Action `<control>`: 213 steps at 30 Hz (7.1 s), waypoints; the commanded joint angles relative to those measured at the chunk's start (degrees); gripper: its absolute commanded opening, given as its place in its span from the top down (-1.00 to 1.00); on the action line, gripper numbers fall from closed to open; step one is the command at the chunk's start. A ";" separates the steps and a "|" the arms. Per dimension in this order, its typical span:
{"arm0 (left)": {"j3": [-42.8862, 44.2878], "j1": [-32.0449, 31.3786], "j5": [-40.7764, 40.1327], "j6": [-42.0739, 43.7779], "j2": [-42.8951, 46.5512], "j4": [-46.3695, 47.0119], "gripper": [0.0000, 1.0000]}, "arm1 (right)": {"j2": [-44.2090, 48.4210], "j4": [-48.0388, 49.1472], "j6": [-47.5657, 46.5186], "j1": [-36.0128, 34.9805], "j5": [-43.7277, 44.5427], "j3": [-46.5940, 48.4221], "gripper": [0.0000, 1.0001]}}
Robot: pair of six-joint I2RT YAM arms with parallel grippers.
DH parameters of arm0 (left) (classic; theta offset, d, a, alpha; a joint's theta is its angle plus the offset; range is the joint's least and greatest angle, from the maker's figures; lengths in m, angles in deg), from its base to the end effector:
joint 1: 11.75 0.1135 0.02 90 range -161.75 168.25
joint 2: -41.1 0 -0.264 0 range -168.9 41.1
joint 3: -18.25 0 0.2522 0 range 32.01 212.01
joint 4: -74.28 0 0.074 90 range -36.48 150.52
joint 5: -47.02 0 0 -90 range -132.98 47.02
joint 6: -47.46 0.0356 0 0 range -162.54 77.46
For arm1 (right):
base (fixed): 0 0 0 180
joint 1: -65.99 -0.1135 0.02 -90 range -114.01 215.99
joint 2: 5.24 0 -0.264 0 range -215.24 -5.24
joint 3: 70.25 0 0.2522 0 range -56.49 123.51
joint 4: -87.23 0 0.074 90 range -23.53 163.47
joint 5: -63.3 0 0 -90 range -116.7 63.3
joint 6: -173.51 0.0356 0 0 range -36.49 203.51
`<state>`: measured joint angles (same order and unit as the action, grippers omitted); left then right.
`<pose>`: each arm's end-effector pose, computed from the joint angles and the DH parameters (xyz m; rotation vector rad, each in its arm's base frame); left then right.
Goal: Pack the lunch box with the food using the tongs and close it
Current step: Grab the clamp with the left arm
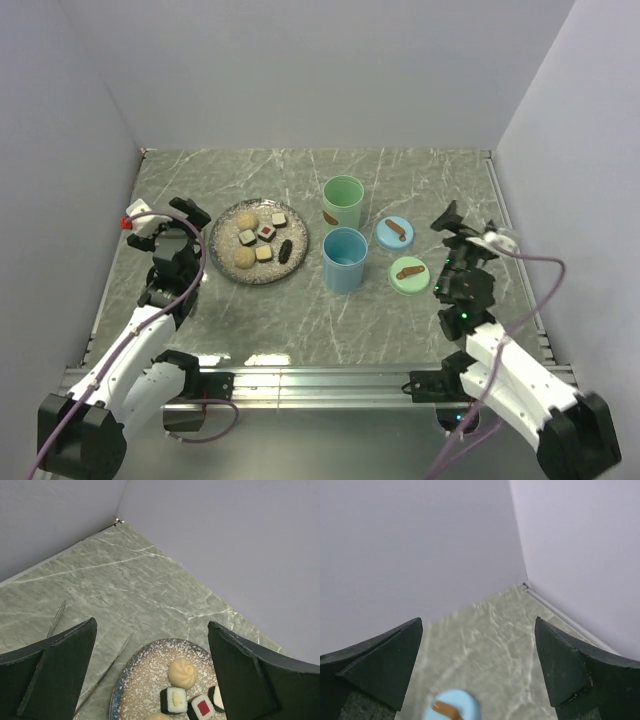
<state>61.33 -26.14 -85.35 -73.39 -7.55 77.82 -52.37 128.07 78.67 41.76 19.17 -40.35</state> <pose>0.1966 -0.0257 0.2836 -0.7679 1.4003 -0.0201 0.1671 0.0472 0.2718 0.4063 1.2245 -0.1730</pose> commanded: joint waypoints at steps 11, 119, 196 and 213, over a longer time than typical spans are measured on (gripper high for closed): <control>1.09 -0.20 -0.43 0.00 2.32 0.37 -0.99 | 13.56 -5.25 13.11 2.87 -10.52 -4.35 -0.99; 28.67 14.30 19.59 0.52 -46.35 -21.70 0.76 | 2.13 -15.94 26.46 9.64 -14.58 -0.50 -0.99; 51.46 25.47 19.69 -19.43 -68.34 -33.30 -0.99 | -4.02 -12.95 24.79 9.73 -23.81 1.00 -0.99; 45.38 25.38 25.14 -15.64 -63.50 -21.87 -0.99 | -6.13 -12.60 24.79 9.64 -24.60 1.52 -0.99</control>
<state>104.24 -0.68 -62.03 -90.59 -71.32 53.80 -58.76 113.37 104.03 51.05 -5.38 -40.74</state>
